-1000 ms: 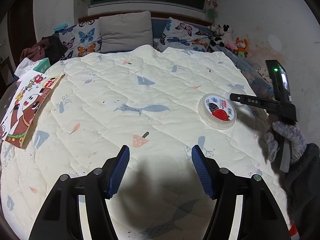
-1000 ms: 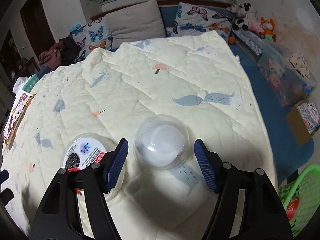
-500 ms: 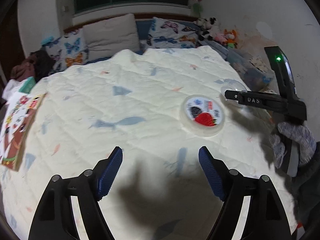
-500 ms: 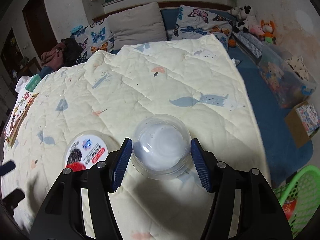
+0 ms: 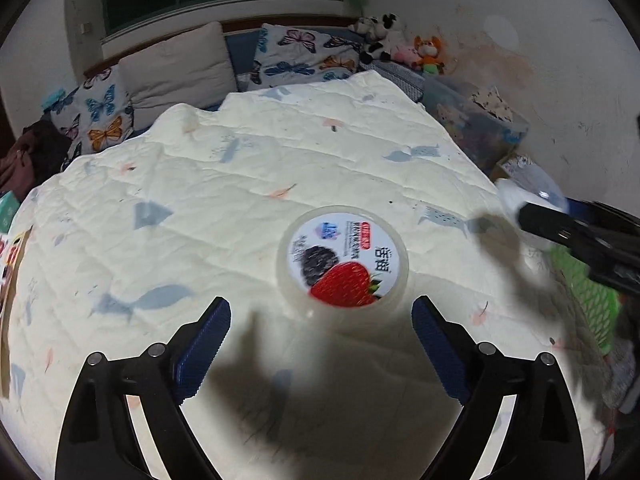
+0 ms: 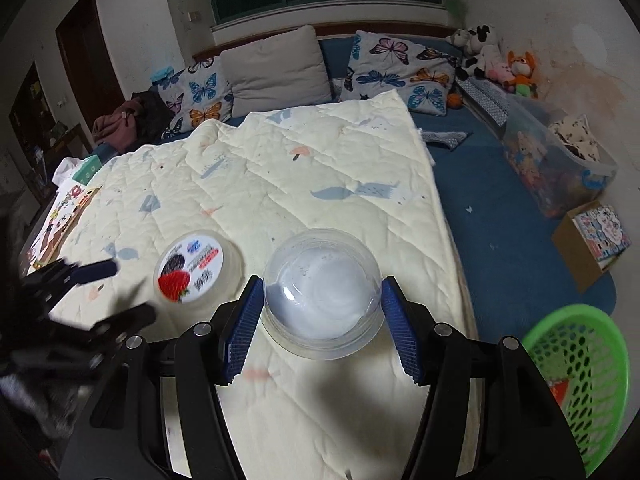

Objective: Collect trash
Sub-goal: 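Grasp the strawberry yogurt cup with the left tool while the right tool holds the lid, then carry the lid and yogurt cup to the green basket and open the right tool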

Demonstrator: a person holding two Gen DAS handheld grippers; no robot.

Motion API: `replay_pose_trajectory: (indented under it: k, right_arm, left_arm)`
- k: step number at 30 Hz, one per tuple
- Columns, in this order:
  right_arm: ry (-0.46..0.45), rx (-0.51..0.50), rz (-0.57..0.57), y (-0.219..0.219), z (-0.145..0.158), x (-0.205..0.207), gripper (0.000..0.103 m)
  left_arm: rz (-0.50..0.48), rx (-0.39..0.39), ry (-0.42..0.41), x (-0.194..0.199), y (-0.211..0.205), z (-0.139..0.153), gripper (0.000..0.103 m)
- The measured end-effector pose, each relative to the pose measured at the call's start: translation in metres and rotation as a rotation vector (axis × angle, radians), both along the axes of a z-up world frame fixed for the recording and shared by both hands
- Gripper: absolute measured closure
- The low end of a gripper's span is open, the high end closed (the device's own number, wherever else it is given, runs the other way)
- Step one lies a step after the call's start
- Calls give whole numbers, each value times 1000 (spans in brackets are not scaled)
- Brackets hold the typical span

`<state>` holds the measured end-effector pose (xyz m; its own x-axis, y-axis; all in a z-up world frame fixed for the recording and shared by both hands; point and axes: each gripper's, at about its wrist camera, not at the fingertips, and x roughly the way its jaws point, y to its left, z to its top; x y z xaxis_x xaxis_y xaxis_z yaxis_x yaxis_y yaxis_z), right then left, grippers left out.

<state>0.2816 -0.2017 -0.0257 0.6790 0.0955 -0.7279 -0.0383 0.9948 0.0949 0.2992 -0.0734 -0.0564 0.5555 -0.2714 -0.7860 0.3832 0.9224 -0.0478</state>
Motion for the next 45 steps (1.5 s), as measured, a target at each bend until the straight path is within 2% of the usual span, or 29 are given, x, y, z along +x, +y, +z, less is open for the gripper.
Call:
replay_pose_trajectory:
  k: [7, 13, 22, 28, 36, 45]
  right_arm:
    - [-8, 13, -5, -9, 3, -29, 42]
    - [-6, 6, -16, -15, 2, -46, 42]
    - [-2, -2, -40, -26, -1, -62, 42]
    - [0, 1, -52, -30, -1, -72, 42]
    - [-11, 5, -95, -48, 3, -98, 42]
    - [-1, 1, -222, -96, 0, -139, 42]
  left_arm:
    - [-27, 52, 11, 17, -22, -15, 12]
    - [-19, 0, 46, 29, -26, -21, 12]
    - [-1, 20, 49, 42, -34, -29, 12]
    - [0, 22, 22, 39, -35, -28, 15]
    - [-5, 8, -31, 20, -33, -6, 15]
    - [-69, -37, -89, -23, -47, 34, 15]
